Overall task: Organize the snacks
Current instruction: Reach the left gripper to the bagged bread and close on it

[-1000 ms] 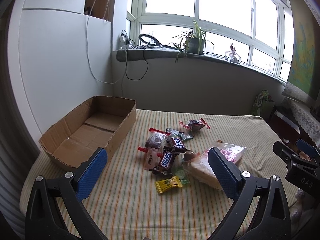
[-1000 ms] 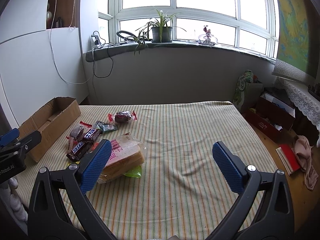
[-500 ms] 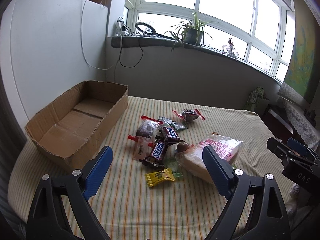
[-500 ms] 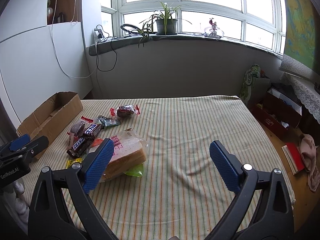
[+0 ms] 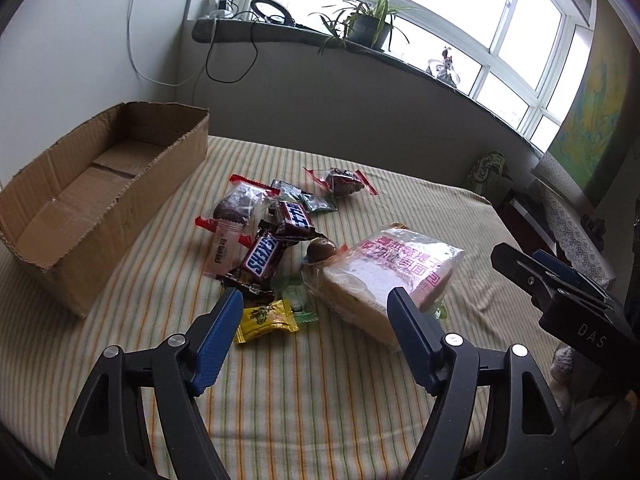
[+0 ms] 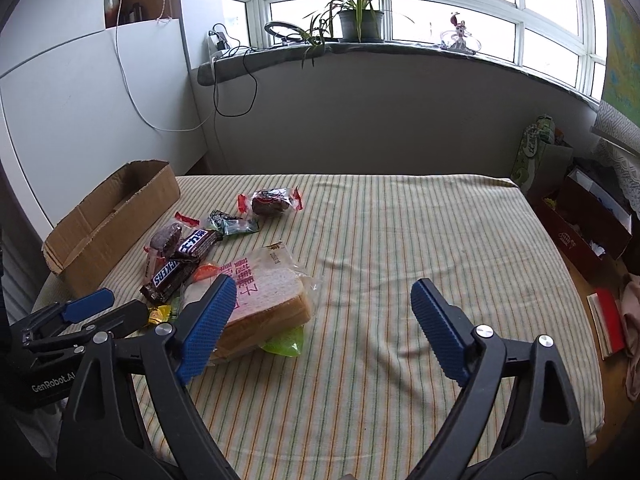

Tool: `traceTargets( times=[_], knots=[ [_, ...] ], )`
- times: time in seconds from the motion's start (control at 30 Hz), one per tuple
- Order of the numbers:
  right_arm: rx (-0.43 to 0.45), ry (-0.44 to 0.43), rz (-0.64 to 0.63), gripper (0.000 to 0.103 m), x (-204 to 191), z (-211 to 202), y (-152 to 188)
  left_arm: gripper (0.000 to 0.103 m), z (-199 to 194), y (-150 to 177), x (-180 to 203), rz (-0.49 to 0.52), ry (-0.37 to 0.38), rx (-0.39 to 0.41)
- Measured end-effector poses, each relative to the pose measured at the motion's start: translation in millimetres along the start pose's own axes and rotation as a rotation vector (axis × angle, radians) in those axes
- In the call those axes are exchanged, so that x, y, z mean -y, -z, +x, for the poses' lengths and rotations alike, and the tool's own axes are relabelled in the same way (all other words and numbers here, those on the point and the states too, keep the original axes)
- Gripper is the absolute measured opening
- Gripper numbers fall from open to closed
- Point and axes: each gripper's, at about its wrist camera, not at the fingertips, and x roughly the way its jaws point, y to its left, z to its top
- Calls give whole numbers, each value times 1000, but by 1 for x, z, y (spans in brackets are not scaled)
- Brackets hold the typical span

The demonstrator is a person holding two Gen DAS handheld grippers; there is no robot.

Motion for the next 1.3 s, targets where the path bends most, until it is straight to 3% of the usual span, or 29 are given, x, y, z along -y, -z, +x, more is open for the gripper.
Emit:
traceTargets(
  times=[0.27,0.37,0.63,0.73,0.9,1.3],
  knots=[
    [-121,-150,14,85,3,31,-5,70,20,3,4,-30,64,-73],
    [-165,-212,56,76,10,43,-9,70,26,3,3,-51,88,-94],
    [-272,-317,110,70,23,77,-25,66,37,2,0,-90,137,-143],
    [-326,-362,127,63,22,90,-26,62,39,2,-1,-118,176,-171],
    [-362,-385,82,53,9,99,-22,62,45,3,1,-135,219,-206],
    [-353,-379,48,47,-1,80,-25,56,40,-2,14,-93,221,-188]
  ],
)
